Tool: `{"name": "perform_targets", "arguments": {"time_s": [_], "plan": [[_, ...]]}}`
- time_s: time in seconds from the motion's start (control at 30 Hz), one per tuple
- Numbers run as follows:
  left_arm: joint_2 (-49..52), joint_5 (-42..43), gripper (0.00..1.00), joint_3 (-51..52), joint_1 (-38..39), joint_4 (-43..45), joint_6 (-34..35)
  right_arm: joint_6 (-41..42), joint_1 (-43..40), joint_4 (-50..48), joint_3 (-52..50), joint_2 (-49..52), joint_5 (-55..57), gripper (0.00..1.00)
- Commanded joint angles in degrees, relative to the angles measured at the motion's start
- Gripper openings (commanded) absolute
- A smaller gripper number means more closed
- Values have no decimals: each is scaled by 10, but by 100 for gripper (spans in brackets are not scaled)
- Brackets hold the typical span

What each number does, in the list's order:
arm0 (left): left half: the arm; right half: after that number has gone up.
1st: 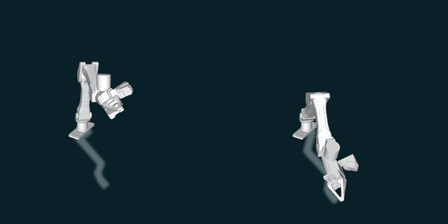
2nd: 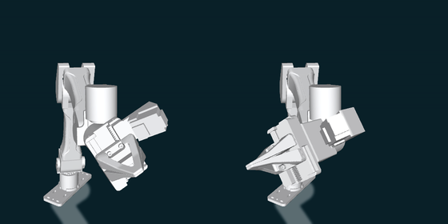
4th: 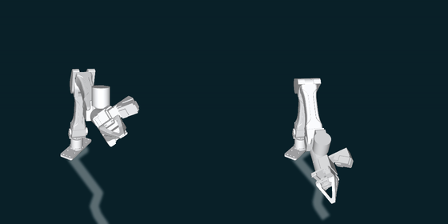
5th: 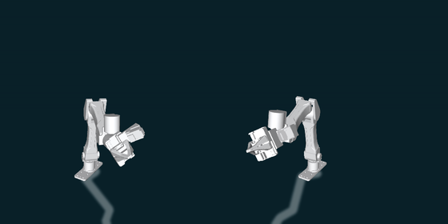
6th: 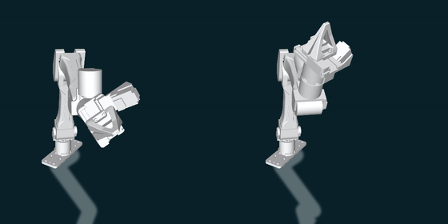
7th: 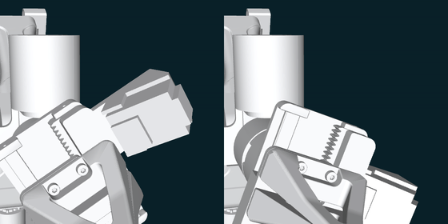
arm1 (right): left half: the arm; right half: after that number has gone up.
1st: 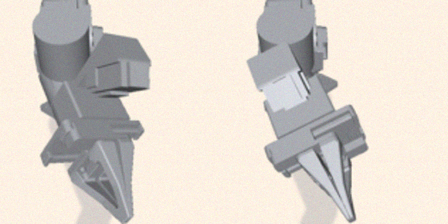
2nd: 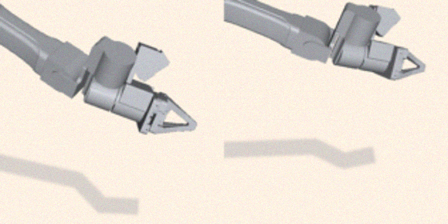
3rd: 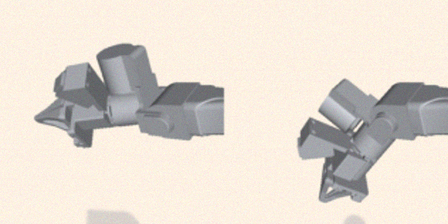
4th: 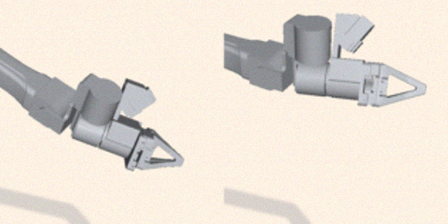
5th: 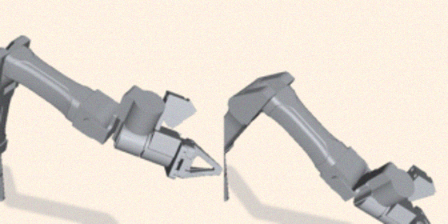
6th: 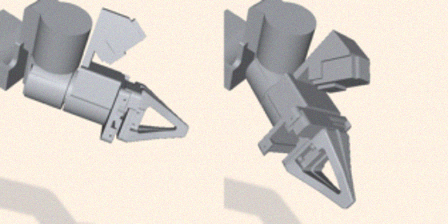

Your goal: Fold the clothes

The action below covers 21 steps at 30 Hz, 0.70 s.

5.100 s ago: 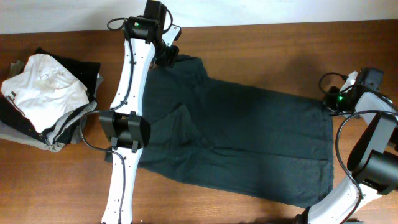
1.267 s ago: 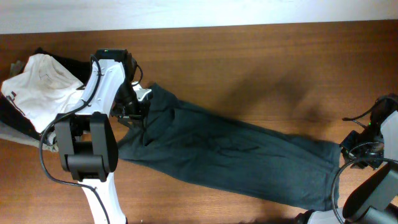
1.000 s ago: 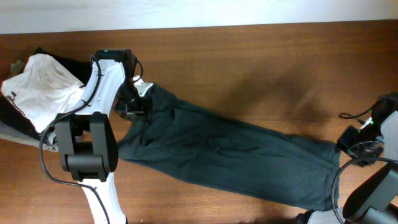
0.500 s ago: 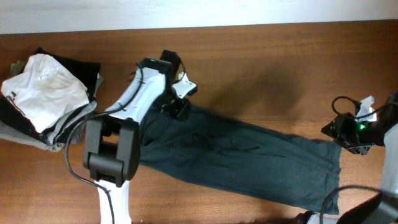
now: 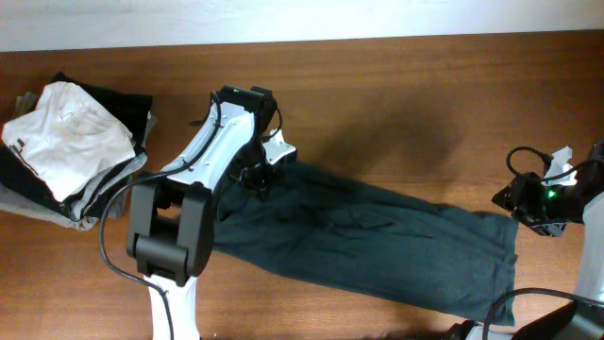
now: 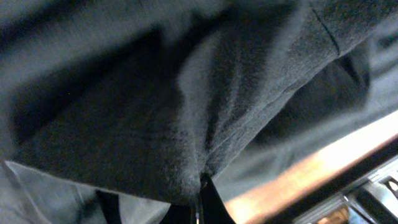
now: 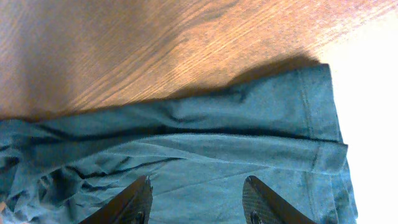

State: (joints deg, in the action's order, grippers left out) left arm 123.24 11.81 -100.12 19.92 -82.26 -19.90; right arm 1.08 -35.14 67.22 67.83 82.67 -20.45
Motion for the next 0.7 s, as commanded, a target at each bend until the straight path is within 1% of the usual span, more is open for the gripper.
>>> {"name": "perform_targets", "arguments": {"time_s": [0.0, 0.13, 0.27, 0.33, 0.37, 0.4, 0.43, 0.5, 0.53, 0.6, 0.67], "plan": [[-25, 10, 0, -11, -2, -47, 12, 9, -1, 0, -1, 13, 21, 51], [-25, 10, 0, -11, -2, -88, 26, 29, -1, 3, -1, 15, 61, 52], [-25, 10, 1, -11, -2, -111, 38, 29, -1, 5, -1, 16, 62, 53], [-25, 10, 9, -11, -2, -111, 38, 36, -1, 5, -1, 17, 73, 54], [-25, 11, 20, -11, -2, -111, 41, 46, -1, 5, -2, 18, 88, 57], [-25, 10, 37, -11, -2, -111, 41, 54, -1, 7, -2, 19, 99, 58], [-25, 10, 47, -11, -2, -110, 41, 54, -1, 7, -4, 21, 102, 59], [-25, 10, 56, -11, -2, -106, 40, 54, -1, 7, -5, 26, 93, 60], [-25, 10, 58, -11, -2, -101, 40, 54, -1, 7, -5, 30, 85, 61], [-25, 2, 58, -11, -2, -87, 40, 49, -1, 8, -5, 37, 67, 62], [-25, -23, 58, -11, -2, -60, 40, 49, -1, 9, -5, 40, 67, 62]]}}
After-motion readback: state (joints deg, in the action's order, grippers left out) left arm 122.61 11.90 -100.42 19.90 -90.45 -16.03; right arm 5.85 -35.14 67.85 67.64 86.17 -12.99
